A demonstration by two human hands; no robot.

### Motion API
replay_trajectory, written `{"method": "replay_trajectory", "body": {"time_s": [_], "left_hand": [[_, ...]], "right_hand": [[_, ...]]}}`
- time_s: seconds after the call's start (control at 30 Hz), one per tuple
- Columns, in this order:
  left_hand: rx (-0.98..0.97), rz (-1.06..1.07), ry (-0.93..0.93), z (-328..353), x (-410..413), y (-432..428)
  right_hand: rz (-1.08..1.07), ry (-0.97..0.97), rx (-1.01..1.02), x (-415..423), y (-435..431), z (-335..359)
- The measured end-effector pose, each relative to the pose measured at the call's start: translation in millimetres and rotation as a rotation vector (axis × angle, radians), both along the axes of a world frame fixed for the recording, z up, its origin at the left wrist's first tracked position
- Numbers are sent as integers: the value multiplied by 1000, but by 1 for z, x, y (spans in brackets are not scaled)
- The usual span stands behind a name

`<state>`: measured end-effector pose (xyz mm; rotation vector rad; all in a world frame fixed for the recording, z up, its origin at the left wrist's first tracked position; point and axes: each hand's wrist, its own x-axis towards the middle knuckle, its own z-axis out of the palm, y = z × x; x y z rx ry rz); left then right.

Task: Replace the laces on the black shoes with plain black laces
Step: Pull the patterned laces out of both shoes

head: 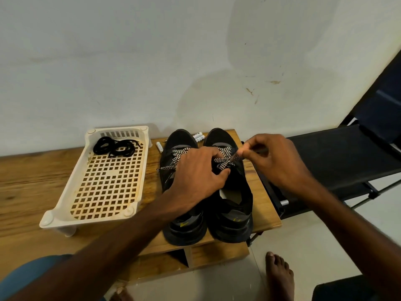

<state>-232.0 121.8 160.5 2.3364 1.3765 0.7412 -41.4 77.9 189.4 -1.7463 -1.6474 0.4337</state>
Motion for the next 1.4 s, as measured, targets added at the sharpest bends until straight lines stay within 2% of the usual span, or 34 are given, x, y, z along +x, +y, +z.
{"method": "replay_trajectory", "body": {"time_s": [0.17, 0.33, 0.37, 0.67, 0.83, 0.9, 1.0, 1.13, 1.2, 1.27, 1.4], "left_hand": [[10, 9, 28, 0, 1, -2], [-17, 22, 23, 1, 2, -2], [-23, 27, 20, 1, 2, -1], [-17, 40, 29, -1, 3, 2], [2, 28, 40, -1, 5, 2], [0, 8, 18, -1, 3, 1], [2, -51, -60, 2, -2, 0], [13, -92, -102, 3, -7, 5], [-24, -86, -111, 1, -6, 8], [-74, -87, -156, -1, -5, 10], [-97, -92, -236, -3, -3, 9]], "right_hand": [[24, 299, -30, 14, -4, 10], [132, 816, -24, 5, -7, 21], [137, 872, 0, 6, -7, 25], [75, 1131, 81, -1, -9, 30], [71, 1209, 89, -1, -9, 29], [55, 1136, 74, 0, -6, 28], [9, 870, 66, 5, -2, 20], [3, 261, 52, 15, 0, 6], [91, 68, 10, 15, -1, 2], [169, -26, -33, 9, -1, -4], [196, -80, -41, 6, 0, -7]]}}
